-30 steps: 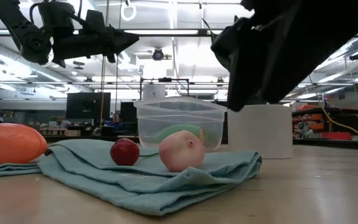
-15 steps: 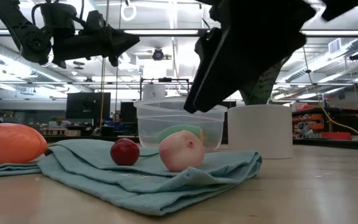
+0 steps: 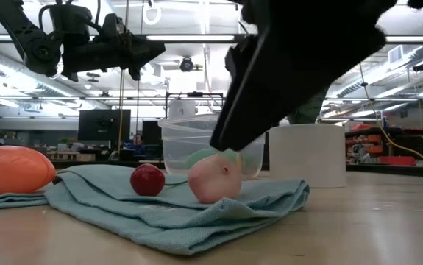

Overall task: Pick and placing Produce into tupperware
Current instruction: Put the peach into the container

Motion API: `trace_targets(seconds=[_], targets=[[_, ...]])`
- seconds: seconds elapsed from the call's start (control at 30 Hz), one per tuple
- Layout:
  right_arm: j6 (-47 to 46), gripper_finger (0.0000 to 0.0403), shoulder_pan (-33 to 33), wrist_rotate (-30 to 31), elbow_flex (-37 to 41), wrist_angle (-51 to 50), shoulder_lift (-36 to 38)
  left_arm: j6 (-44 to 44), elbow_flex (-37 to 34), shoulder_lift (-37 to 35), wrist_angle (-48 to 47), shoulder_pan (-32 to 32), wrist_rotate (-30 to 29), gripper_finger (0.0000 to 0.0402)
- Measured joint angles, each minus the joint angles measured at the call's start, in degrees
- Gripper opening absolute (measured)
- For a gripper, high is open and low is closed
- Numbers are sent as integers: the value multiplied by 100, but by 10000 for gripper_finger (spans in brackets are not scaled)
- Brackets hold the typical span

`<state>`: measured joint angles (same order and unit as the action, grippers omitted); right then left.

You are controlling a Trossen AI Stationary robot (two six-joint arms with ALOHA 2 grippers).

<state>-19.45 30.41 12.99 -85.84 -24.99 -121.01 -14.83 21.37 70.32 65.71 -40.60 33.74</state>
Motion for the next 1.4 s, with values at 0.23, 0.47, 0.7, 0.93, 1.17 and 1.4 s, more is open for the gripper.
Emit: trace_targets(seconds=[0.23, 0.47, 0.7, 0.93, 1.17, 1.4], targets=[[158, 214, -147, 4, 2, -85, -33, 44, 0, 0, -3, 0, 0, 45], [264, 214, -301, -89, 2, -118, -33, 49, 0, 0, 13, -11, 0, 47], [268, 214, -339, -223, 2, -139, -33, 63, 0, 0, 30, -11, 0, 45], [160, 214, -339, -356, 4, -85, -83, 68, 0, 0, 35, -11, 0, 47], [116, 214, -328, -540, 11, 15, -276, 66, 0, 0, 39, -11, 0, 41], [114, 214, -328, -582, 11, 123, -313, 63, 0, 0, 37, -11, 0, 46]])
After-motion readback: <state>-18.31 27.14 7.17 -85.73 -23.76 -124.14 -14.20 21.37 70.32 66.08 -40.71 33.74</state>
